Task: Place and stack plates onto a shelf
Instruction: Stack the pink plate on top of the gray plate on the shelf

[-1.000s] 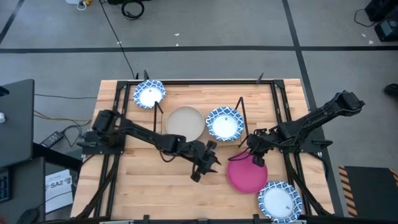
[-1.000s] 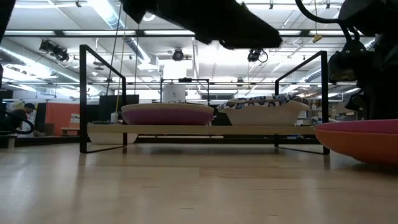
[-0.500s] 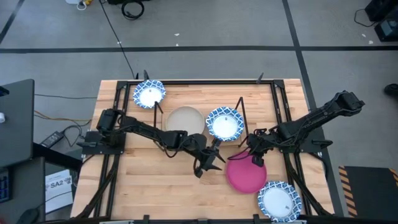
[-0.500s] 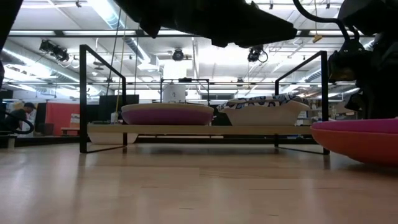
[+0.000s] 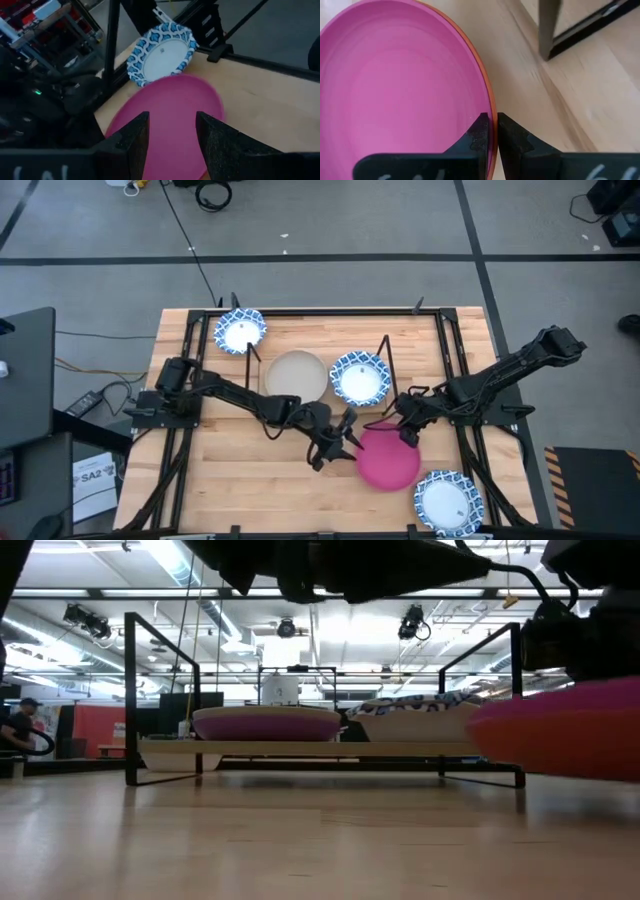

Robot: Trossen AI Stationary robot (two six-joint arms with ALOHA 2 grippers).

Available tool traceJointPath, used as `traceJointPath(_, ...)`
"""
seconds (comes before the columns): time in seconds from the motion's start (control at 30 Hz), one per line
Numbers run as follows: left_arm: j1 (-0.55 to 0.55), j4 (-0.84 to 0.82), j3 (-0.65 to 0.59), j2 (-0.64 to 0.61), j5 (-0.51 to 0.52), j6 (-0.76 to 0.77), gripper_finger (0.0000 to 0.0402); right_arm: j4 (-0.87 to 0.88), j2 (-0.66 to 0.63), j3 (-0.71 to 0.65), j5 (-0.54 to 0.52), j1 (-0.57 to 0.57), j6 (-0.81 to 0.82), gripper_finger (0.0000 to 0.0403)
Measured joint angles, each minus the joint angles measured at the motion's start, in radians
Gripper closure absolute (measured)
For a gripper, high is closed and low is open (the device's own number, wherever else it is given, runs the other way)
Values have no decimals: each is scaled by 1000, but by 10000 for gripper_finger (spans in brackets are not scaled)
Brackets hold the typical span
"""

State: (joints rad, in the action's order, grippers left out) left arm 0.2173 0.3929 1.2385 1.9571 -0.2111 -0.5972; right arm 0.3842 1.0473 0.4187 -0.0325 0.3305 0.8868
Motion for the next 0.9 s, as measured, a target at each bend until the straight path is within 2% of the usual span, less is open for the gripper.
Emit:
traceJointPath(0.3,7,-34,-1,60,0,-1,233,-43,0,0,27,0,86,370)
traceJointPath(0.6,24,-89,-2,61,-12,-2,233,-63,0,0,41,0,148,370)
traceJointPath(0.9,23,-109,-2,61,-12,-2,233,-81,0,0,102,0,222,370)
